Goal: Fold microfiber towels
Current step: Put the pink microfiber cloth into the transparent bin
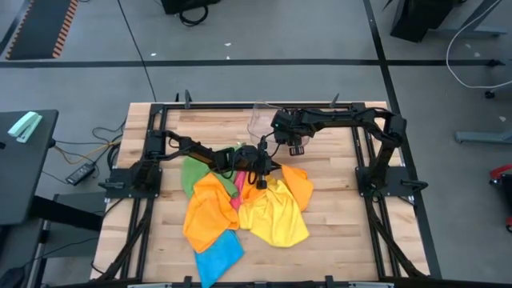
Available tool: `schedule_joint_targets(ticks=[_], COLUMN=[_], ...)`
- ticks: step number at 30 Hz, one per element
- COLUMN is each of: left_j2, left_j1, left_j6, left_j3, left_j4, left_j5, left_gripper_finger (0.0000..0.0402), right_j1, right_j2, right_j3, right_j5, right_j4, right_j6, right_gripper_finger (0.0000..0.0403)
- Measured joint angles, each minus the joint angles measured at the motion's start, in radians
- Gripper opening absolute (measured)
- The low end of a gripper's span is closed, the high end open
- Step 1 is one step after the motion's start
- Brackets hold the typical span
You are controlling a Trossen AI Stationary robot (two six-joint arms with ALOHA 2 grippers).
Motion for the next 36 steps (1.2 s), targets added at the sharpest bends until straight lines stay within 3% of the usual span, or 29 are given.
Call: schedule_joint_targets(ticks=[7,11,19,28,36], left_j2=[0.000,0.000,0.000,0.000,0.000], left_j1=[0.000,0.000,0.000,0.001,0.000], left_j6=[-0.001,-0.001,-0.001,-0.001,0.000], left_j3=[0.000,0.000,0.000,0.000,0.000], left_j4=[0.001,0.001,0.001,0.002,0.003], left_j5=[0.000,0.000,0.000,0.000,0.000], left_gripper_finger=[0.0023,0.0020,0.0033,0.0020,0.0033], right_j1=[-0.028,-0.049,-0.051,-0.058,-0.057], right_j2=[0.000,0.000,-0.001,-0.001,-0.001], right_j3=[0.000,0.000,0.000,0.042,0.064], right_j5=[-0.017,-0.087,-0.074,-0.074,-0.146], right_j4=[-0.012,-0.032,-0.034,-0.071,-0.136], right_j6=[0.052,0.063,0.054,0.063,0.102], right_gripper_finger=[0.0175,0.0172,0.0183,0.0211,0.0218])
